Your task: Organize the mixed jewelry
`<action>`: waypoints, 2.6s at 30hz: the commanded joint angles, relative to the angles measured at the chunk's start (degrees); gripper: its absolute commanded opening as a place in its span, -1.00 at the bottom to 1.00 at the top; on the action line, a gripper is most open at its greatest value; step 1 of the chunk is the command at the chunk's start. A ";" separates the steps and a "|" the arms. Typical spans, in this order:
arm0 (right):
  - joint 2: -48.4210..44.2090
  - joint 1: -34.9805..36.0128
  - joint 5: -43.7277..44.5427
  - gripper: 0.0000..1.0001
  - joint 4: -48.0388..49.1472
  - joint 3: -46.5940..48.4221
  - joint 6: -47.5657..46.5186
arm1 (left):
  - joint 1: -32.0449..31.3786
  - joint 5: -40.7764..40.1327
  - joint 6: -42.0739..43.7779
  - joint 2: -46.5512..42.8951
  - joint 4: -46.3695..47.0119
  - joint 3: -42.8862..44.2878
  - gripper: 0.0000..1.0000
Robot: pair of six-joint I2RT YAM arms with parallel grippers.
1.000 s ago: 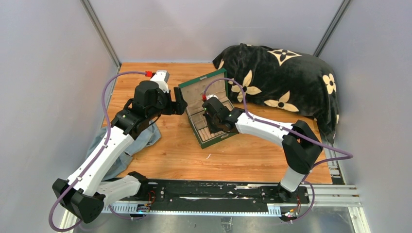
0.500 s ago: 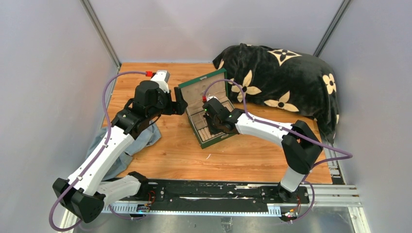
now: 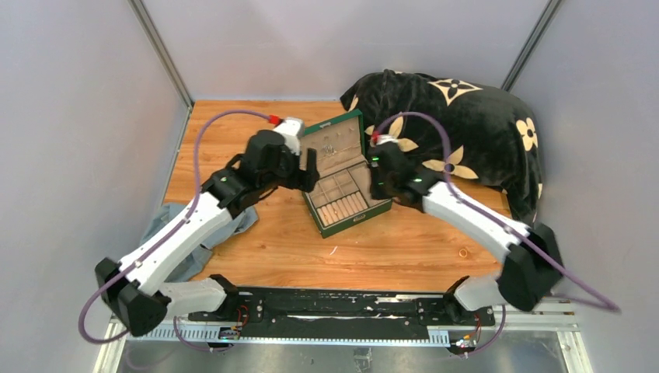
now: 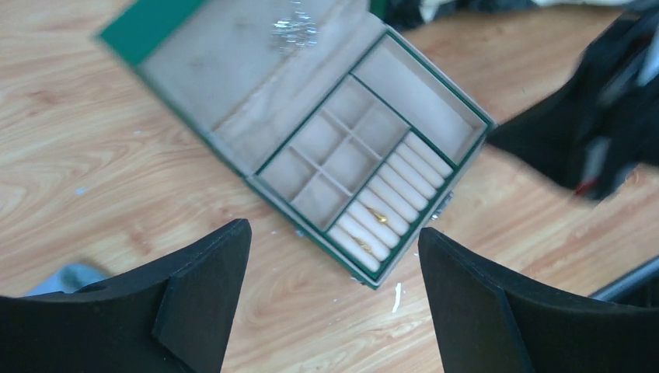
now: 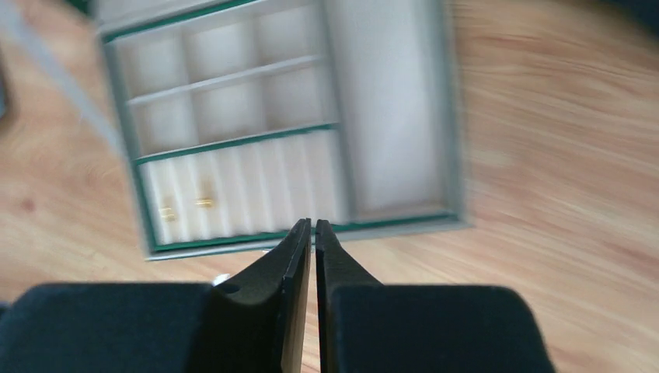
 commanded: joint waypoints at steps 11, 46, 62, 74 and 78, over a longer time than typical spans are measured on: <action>-33.22 -36.97 0.27 -0.26 -25.66 -22.70 8.72 | -26.13 -1.74 4.66 24.48 -2.56 10.94 0.71; -6.80 -63.29 -6.61 -0.24 -24.72 -19.44 4.56 | -24.32 -9.12 10.90 20.34 7.62 -3.26 0.78; -3.98 -63.40 -5.90 -0.34 -21.57 -22.12 5.75 | -23.81 -9.17 11.39 20.17 7.00 -3.06 0.78; -3.79 -64.22 -5.29 -0.37 -20.11 -23.94 5.17 | -23.81 -8.66 10.58 20.51 7.50 -3.17 0.78; -3.98 -64.39 -6.00 -0.49 -19.95 -24.25 4.93 | -23.85 -8.61 10.57 20.73 7.46 -2.73 0.78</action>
